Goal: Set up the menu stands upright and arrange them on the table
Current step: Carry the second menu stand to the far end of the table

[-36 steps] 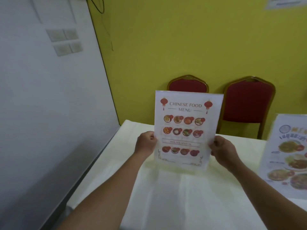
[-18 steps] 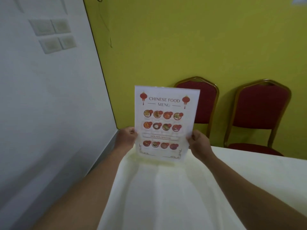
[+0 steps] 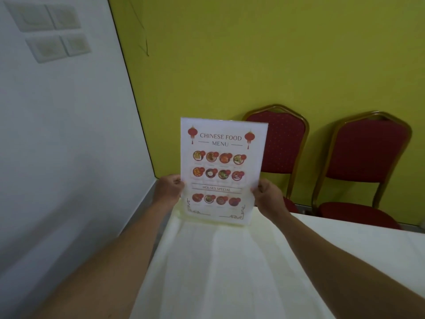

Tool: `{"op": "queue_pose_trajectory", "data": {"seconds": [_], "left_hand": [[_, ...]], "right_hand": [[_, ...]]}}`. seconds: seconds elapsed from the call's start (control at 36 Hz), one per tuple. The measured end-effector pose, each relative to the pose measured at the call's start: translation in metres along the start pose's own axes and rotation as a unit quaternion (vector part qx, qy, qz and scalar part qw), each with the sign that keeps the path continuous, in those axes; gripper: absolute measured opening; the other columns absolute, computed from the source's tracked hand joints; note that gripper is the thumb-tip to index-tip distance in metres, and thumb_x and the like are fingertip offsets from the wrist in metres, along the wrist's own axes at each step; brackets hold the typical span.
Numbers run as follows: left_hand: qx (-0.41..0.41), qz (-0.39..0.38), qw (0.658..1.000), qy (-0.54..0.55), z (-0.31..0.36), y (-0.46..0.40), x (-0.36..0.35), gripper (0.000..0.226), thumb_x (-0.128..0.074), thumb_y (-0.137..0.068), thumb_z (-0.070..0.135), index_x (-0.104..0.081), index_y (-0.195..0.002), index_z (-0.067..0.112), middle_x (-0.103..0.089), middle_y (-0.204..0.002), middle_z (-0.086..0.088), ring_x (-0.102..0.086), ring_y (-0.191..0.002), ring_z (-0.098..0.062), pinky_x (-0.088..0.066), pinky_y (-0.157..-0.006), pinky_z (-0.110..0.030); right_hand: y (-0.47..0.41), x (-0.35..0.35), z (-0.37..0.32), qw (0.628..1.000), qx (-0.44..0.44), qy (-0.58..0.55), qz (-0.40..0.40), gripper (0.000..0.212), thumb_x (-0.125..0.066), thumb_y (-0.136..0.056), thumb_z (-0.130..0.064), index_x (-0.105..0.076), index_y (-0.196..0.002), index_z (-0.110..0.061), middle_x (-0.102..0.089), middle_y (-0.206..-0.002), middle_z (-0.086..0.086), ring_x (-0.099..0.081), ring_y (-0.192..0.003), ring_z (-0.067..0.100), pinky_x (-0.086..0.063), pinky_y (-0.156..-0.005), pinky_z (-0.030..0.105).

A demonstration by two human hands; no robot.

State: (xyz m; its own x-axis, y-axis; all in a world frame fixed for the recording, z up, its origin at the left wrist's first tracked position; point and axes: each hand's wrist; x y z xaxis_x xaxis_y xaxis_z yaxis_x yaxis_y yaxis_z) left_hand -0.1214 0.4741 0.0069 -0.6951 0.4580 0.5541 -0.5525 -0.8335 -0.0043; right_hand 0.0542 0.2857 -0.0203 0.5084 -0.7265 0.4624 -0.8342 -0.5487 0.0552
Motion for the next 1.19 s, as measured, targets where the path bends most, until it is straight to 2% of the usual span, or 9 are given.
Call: {"op": "queue_pose_trajectory", "data": {"seconds": [0.31,0.39,0.47,0.61,0.78,0.89,1.03,1.11,1.19], "left_hand": [[0.011,-0.013,1.0,-0.007,-0.007,-0.007,-0.007,0.02,-0.05,-0.087,0.008,-0.07,-0.089,0.005,-0.069,-0.084,-0.01,-0.062,-0.07,-0.031,-0.058,-0.069,-0.046],[0.01,-0.017,1.0,-0.012,-0.007,-0.008,-0.007,0.021,-0.05,-0.088,0.01,-0.07,-0.091,0.002,-0.071,-0.088,-0.014,-0.067,-0.077,-0.036,-0.059,-0.069,-0.048],[0.006,-0.024,0.999,-0.024,-0.008,-0.006,-0.008,0.02,-0.05,-0.088,0.01,-0.07,-0.091,0.006,-0.07,-0.085,-0.01,-0.068,-0.079,-0.036,-0.058,-0.068,-0.046],[0.007,-0.025,0.999,-0.025,-0.012,-0.005,-0.008,0.021,-0.052,-0.089,0.013,-0.07,-0.097,0.009,-0.072,-0.095,-0.012,-0.069,-0.081,-0.036,-0.059,-0.074,-0.049],[0.001,-0.016,0.999,-0.031,-0.014,-0.004,-0.008,0.02,-0.052,-0.089,0.014,-0.071,-0.092,0.008,-0.073,-0.092,-0.014,-0.068,-0.079,-0.037,-0.058,-0.071,-0.049],[0.0,-0.014,0.999,-0.033,-0.014,-0.003,-0.007,0.02,-0.052,-0.089,0.014,-0.071,-0.093,0.007,-0.073,-0.094,-0.015,-0.069,-0.081,-0.036,-0.059,-0.073,-0.051],[0.011,-0.015,1.0,-0.018,-0.012,-0.002,-0.007,0.02,-0.052,-0.089,0.013,-0.07,-0.095,0.008,-0.072,-0.097,-0.013,-0.068,-0.082,-0.036,-0.059,-0.074,-0.051],[0.019,-0.018,0.999,-0.019,-0.012,-0.001,-0.008,0.017,-0.052,-0.088,0.014,-0.067,-0.094,0.009,-0.071,-0.101,-0.013,-0.065,-0.08,-0.031,-0.057,-0.07,-0.04],[0.039,-0.013,0.999,-0.022,-0.012,0.007,-0.009,0.024,-0.053,-0.088,0.016,-0.063,-0.107,0.006,-0.067,-0.112,-0.013,-0.059,-0.086,-0.027,-0.043,-0.07,-0.031]], "right_hand": [[-0.002,-0.006,0.006,1.0,-0.006,0.013,0.001,0.014,-0.047,-0.093,-0.011,-0.06,-0.096,-0.006,-0.07,-0.097,0.009,-0.067,-0.088,0.027,-0.058,-0.077,0.045],[-0.002,-0.006,0.005,1.0,-0.001,0.019,0.004,0.014,-0.047,-0.092,-0.012,-0.06,-0.095,-0.007,-0.07,-0.097,0.008,-0.067,-0.089,0.027,-0.058,-0.078,0.046],[0.001,-0.005,0.005,0.999,0.002,0.03,0.011,0.015,-0.046,-0.092,-0.012,-0.06,-0.095,-0.007,-0.07,-0.096,0.009,-0.067,-0.087,0.027,-0.058,-0.078,0.048],[0.006,-0.006,0.005,0.999,0.006,0.048,0.015,0.016,-0.046,-0.093,-0.012,-0.059,-0.096,-0.004,-0.069,-0.098,0.01,-0.065,-0.089,0.028,-0.056,-0.079,0.047],[0.013,-0.007,0.004,0.999,0.006,0.046,0.014,0.016,-0.045,-0.095,-0.012,-0.059,-0.1,-0.006,-0.067,-0.099,0.005,-0.064,-0.086,0.023,-0.054,-0.07,0.033],[0.016,-0.007,0.002,0.998,0.018,0.059,0.016,0.014,-0.045,-0.096,-0.013,-0.057,-0.096,-0.006,-0.063,-0.091,0.002,-0.061,-0.081,0.021,-0.045,-0.056,0.02],[0.017,-0.005,0.0,0.998,0.018,0.06,0.011,0.017,-0.045,-0.096,-0.014,-0.058,-0.101,-0.004,-0.063,-0.093,0.001,-0.064,-0.084,0.022,-0.045,-0.056,0.018],[0.019,-0.004,-0.001,0.998,0.012,0.057,0.001,0.017,-0.047,-0.096,-0.016,-0.056,-0.105,-0.005,-0.064,-0.098,0.002,-0.063,-0.086,0.02,-0.047,-0.058,0.019],[0.025,-0.001,0.0,1.0,0.006,0.024,-0.001,0.023,-0.052,-0.093,-0.016,-0.054,-0.116,-0.009,-0.067,-0.111,0.003,-0.065,-0.094,0.019,-0.048,-0.062,0.017]]}}
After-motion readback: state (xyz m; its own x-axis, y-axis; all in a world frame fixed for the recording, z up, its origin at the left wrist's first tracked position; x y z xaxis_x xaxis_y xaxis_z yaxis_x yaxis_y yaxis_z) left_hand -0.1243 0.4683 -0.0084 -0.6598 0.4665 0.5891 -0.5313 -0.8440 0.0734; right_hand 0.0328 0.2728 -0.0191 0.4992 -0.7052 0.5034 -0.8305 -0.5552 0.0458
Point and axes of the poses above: each hand's wrist, its own y-axis away from the middle knuckle, its own x-axis out of the back of the hand, z = x × y
